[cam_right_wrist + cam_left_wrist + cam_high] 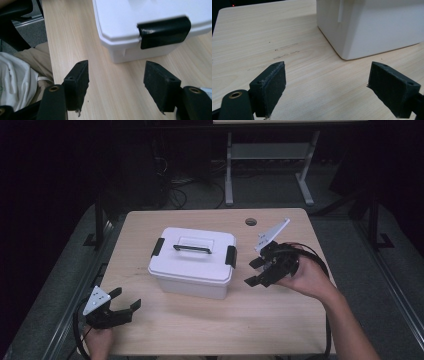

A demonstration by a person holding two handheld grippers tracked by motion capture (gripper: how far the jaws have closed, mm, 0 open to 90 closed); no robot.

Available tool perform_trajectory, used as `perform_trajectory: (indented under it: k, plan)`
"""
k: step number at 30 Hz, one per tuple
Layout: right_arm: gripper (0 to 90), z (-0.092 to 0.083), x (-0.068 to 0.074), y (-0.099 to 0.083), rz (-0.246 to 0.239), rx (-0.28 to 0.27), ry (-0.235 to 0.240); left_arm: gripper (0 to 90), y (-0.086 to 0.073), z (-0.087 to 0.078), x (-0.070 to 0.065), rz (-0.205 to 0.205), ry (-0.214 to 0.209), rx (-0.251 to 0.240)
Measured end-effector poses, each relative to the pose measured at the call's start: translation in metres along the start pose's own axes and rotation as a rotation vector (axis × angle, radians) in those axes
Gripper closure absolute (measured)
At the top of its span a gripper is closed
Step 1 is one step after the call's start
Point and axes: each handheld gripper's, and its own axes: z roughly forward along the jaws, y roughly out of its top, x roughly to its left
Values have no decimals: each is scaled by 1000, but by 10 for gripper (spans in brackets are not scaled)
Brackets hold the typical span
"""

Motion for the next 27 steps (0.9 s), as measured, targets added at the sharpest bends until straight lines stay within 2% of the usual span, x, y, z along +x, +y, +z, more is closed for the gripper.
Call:
perform_trajectory:
  k: [13, 27]
  plan:
    - [369, 2, -1, 44, -61, 23, 1, 137, 0, -1, 2, -9, 0, -7]
    - [370, 12, -4, 76, -97, 43, 15, 136, 0, -1, 3, -20, -3, -15]
